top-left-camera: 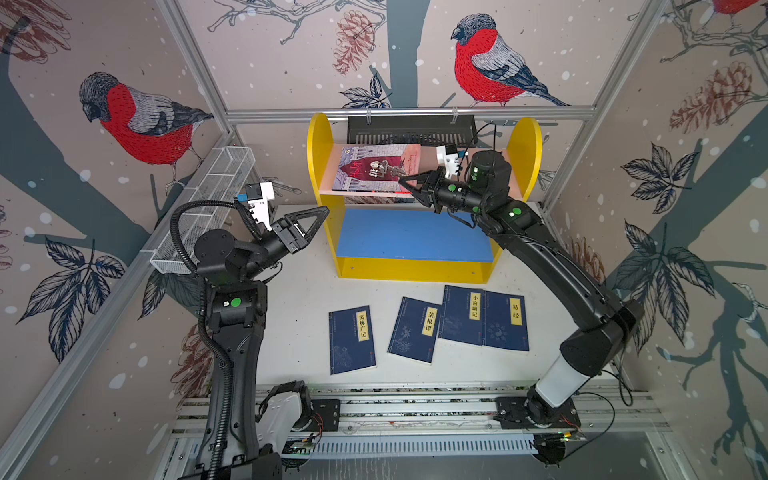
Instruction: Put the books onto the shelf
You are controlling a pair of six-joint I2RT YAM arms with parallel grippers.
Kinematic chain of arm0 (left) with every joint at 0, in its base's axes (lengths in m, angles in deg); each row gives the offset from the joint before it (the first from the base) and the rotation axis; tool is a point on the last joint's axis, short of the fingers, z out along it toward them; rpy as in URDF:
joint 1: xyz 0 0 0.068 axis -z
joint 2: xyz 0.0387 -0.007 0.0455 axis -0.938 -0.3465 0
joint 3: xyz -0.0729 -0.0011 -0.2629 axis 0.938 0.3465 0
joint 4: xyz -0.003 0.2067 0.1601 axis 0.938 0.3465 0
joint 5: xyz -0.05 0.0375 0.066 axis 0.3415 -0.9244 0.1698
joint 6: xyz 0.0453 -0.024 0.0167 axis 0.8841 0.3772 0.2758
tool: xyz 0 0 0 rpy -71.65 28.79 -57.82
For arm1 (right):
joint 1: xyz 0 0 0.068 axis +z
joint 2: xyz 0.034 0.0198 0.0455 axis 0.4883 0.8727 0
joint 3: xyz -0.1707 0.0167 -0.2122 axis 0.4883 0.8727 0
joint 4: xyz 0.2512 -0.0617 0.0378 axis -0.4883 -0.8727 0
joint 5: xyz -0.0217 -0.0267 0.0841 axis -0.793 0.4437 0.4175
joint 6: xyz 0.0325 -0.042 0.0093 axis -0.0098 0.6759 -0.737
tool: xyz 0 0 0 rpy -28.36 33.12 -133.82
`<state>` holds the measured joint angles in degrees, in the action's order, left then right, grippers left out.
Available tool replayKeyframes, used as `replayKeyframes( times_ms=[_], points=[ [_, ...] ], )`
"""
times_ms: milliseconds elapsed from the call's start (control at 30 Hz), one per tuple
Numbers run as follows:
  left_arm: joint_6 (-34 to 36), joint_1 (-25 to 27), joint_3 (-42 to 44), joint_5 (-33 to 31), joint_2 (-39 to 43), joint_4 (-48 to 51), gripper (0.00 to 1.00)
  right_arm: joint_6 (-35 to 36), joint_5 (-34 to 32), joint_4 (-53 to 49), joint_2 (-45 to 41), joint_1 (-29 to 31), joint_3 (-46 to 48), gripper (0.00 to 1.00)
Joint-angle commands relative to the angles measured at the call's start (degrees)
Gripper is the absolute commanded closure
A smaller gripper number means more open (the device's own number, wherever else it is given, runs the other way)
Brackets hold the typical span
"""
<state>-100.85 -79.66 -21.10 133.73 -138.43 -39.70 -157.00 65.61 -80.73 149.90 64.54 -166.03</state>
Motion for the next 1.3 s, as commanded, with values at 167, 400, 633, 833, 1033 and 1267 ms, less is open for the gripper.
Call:
replayKeyframes(
  times_ms=[167, 400, 633, 833, 1033, 1267],
  points=[
    [-1.06, -0.09, 0.15, 1.27, 0.17, -3.54, 0.27, -3.25, -0.23, 1.07, 0.95, 0.29, -0.15, 0.96],
    [-2.39, -0.09, 0.7, 1.1, 0.17, -5.82, 0.27, -4.83, -0.03, 1.42, 1.71, 0.46, 0.17, 0.91],
    [-3.01, -0.09, 0.91, 0.27, -0.28, -7.98, 0.27, -6.63, 0.5, 2.66, 2.71, 0.73, 0.21, 0.73],
    [-4.3, 1.96, 2.12, -1.08, -0.4, -11.48, 0.27, -8.13, 0.49, 3.56, 3.51, 0.71, -0.06, 0.59],
    [3.46, 8.95, 0.38, -5.1, -1.02, -5.53, 0.26, -8.67, 0.03, 3.71, 3.29, 0.81, 0.11, 0.5],
    [9.27, 16.02, -1.05, -10.11, -4.45, -3.14, 0.25, -8.08, -1.23, 1.82, 1.47, 0.51, 1.47, 0.41]
  ],
)
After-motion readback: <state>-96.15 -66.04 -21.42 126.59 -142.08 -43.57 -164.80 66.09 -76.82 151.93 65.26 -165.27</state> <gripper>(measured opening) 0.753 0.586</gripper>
